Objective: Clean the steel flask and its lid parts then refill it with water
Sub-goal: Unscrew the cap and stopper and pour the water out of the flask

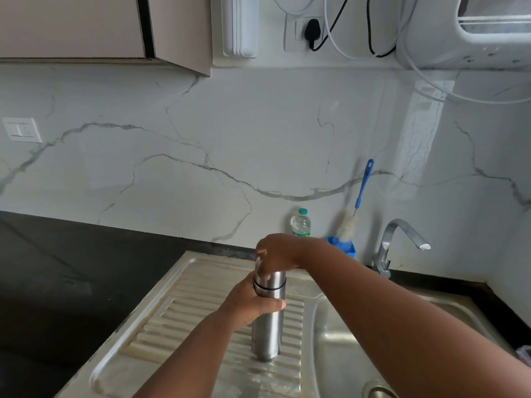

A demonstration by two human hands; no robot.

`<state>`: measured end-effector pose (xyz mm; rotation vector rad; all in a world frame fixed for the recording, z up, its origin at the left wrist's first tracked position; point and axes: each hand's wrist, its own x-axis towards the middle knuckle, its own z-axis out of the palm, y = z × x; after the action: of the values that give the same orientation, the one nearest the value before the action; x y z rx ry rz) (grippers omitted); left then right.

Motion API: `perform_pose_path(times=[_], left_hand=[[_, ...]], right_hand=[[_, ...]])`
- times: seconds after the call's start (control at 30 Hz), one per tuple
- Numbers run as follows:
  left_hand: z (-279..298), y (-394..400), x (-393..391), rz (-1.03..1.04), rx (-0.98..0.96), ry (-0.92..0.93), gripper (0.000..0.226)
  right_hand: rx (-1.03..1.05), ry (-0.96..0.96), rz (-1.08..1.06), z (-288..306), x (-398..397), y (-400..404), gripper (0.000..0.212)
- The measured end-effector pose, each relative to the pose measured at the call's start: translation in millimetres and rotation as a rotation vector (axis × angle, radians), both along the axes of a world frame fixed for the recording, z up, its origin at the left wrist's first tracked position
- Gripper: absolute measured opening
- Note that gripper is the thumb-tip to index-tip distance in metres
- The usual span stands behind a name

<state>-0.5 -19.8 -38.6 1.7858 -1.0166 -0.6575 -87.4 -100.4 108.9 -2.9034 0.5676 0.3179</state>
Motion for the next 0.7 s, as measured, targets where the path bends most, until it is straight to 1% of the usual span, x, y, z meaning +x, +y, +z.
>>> perform_pose_path(times=[0.1, 0.17, 0.2, 0.27, 0.3, 0.33, 0.4, 0.47, 0.5, 0.57, 0.63, 0.7], left_hand=[[-0.9, -0.9, -0.1, 0.007, 0.007, 0.002, 0.044], [-2.3, -2.2, 0.5, 0.014, 0.008, -0.003, 0.044], [-3.0, -2.4, 0.6, 0.013, 0.006, -0.008, 0.046], [-3.6, -1.8, 0.6, 0.011, 0.015, -0.017, 0.047], [-3.7, -1.7, 0.6, 0.014, 0.019, -0.020, 0.046], [-4.4, -1.7, 0.9, 0.019, 0.023, -0.022, 0.045], [-4.7, -1.8, 0.5, 0.029, 0.030, -0.023, 0.048], [-5.2, -2.2, 0.3, 0.036, 0.035, -0.020, 0.051], [-5.4, -2.4, 0.2, 0.041, 0.035, -0.022, 0.051], [-5.5, -2.7, 0.1, 0.052, 0.029, -0.027, 0.051], [-5.5, -3.1, 0.0, 0.054, 0.023, -0.027, 0.050], [-4.4, -2.4, -1.4, 0.042, 0.017, -0.028, 0.049]], right_hand=[[0.031, -0.061, 0.072, -0.4, 1.0, 8.9, 0.037], [0.068, -0.136, 0.017, -8.5, 3.6, 9.1, 0.045], [0.057, -0.150, -0.034, -12.4, 5.2, 8.3, 0.052], [-0.063, -0.115, -0.134, -17.9, 6.3, 5.9, 0.075], [-0.139, -0.090, -0.165, -19.3, 6.2, 4.1, 0.083], [-0.212, -0.070, -0.176, -19.0, 5.2, 3.0, 0.086], [-0.298, -0.054, -0.172, -19.6, 3.7, 1.3, 0.085], [-0.304, -0.069, -0.150, -20.9, 1.6, 0.1, 0.076], [-0.267, -0.085, -0.137, -21.1, 0.9, -0.9, 0.067], [-0.099, -0.091, -0.101, -20.1, 0.3, -3.6, 0.050], [0.015, -0.101, -0.062, -18.6, -0.1, -5.3, 0.052], [0.039, -0.156, -0.103, -19.2, -0.4, -4.8, 0.062]])
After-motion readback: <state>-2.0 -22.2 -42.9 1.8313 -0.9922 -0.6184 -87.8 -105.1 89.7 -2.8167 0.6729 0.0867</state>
